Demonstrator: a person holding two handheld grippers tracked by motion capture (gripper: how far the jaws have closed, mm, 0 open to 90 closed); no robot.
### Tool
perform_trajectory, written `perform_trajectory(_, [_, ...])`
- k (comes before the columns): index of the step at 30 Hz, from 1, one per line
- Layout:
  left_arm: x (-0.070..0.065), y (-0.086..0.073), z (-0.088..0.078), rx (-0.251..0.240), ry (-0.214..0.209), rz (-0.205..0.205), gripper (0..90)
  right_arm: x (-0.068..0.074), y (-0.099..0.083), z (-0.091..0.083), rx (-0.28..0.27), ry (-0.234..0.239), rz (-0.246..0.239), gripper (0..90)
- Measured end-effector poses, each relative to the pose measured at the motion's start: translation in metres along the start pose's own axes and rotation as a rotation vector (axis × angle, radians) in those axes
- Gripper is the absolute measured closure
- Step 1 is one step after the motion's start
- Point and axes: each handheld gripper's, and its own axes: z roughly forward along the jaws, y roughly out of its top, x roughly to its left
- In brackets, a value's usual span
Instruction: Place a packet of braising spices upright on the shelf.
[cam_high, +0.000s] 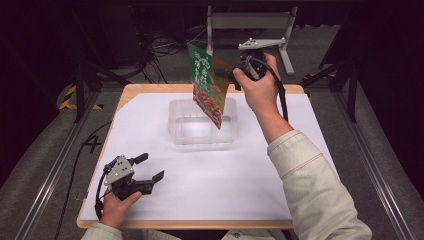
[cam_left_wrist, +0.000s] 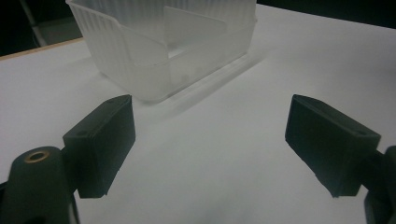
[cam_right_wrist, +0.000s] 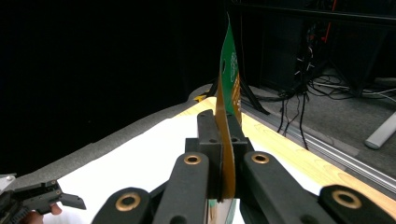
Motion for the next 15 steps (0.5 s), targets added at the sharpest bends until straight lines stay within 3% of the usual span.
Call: perform_trajectory(15, [0.000,0.000,-0.001,-0.006,0.001,0.000,16.7,0.003,-0.005,0.026,-0.008,0.035,0.039,89.9])
